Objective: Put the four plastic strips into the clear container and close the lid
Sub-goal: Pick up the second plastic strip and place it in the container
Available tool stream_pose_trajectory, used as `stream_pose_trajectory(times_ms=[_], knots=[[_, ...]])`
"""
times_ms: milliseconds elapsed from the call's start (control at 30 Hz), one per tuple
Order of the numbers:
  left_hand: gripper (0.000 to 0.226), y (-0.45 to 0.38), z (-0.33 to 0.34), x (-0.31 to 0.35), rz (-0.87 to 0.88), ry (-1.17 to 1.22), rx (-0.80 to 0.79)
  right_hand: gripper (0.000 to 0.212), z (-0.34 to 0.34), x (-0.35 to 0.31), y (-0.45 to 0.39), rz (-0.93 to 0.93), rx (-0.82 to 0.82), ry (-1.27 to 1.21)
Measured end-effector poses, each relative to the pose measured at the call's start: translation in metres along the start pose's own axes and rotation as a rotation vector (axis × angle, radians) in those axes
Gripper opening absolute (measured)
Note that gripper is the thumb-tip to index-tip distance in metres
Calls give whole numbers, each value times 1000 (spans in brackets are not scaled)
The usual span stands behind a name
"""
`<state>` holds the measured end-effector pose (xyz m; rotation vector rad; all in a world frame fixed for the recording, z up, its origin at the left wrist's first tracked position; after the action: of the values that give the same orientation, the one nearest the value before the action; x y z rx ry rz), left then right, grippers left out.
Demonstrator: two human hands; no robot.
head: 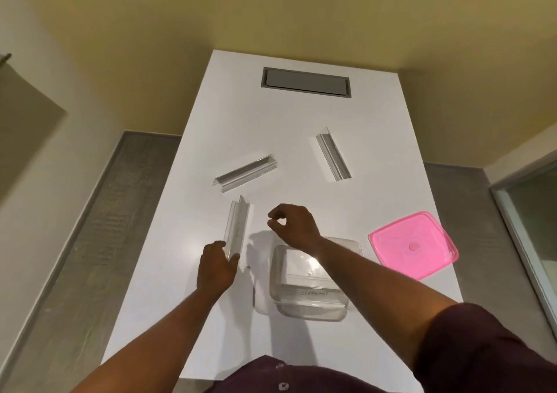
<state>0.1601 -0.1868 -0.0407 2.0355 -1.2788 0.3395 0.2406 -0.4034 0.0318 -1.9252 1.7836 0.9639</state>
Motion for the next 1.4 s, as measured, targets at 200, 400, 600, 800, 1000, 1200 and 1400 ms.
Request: stream_pose_trajectory(times_ms=[200,400,600,800,1000,1200,1400], knots=[[12,-17,1,-7,-121,57,-40,22,36,-27,-32,105,-68,-77],[17,-22,-1,-15,-193,142,-62,36,61,-21,-34,240,-164,-145],[19,-22,-9,-6,-210,243,-28,21,70,-13,-24,364,-175,-227],[18,-13,-7,27,-352,812,-182,54,73,-12,-11,501,-161,-402],[17,1,-13,53,-280,938,-224,19,51,-23,-5,391,-92,-480],[19,19,-22,74,-87,758,-204,33,0,-19,22,226,-95,-425],[64,27,-64,97,246,616,156,39,-51,24,71,137,-119,-132]])
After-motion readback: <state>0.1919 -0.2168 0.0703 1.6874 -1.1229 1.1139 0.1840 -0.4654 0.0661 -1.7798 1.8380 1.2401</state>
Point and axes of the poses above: each hand's wrist, its own y-axis away from the middle knuckle, its own z-axis out of the palm, x = y × z, the point moved 7 cm from there along -y, towards the middle knuckle, and after that the axes turned 1 degree about -z, right-handed, at the moved point
